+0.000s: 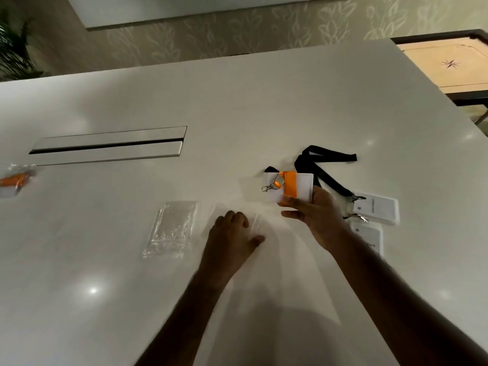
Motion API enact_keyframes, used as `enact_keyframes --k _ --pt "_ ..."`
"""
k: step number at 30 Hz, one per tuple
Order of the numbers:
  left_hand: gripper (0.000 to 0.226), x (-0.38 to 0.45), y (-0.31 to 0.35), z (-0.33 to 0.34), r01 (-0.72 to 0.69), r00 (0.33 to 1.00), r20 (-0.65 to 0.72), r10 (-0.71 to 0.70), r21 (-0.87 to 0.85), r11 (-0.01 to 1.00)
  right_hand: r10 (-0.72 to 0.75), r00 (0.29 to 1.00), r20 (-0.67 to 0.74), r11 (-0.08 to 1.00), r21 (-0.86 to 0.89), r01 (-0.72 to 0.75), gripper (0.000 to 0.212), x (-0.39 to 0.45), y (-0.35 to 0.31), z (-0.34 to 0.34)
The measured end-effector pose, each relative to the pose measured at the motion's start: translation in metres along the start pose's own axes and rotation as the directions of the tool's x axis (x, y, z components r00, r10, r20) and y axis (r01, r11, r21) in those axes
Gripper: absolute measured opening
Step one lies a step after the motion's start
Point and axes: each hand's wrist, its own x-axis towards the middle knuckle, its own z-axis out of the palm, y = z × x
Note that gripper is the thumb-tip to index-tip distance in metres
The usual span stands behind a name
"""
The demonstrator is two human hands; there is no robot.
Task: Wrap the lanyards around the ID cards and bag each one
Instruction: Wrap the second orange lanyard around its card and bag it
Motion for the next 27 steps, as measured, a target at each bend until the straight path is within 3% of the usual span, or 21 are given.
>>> enact_keyframes --k 5,14,22,27 --pt "0.021 -0.012 0.004 0.003 -0.001 0.997 -0.074 0.004 0.048 0.999 0.005 0.999 0.042 1.000 -0.028 -0.003 0.057 0.000 -0.001 0.000" --pt "0.010 -0.019 0.027 -0.009 0.020 0.995 -0.094 -0.011 0.090 0.996 0.023 0.998 0.061 0.997 -0.072 -0.019 0.057 -0.012 -0.002 -0.003" --pt "0.017 -0.020 0.023 -0.020 0.170 0.967 -0.158 -0.200 -0.184 0.968 0.063 0.996 0.061 0.997 -0.055 -0.059 0.055 -0.019 0.001 -0.006" --pt "0.022 -0.019 0.014 -0.022 0.234 0.944 -0.117 -0.307 -0.418 0.878 0.075 0.995 0.064 0.996 -0.059 -0.071 0.062 -0.023 0.000 -0.004"
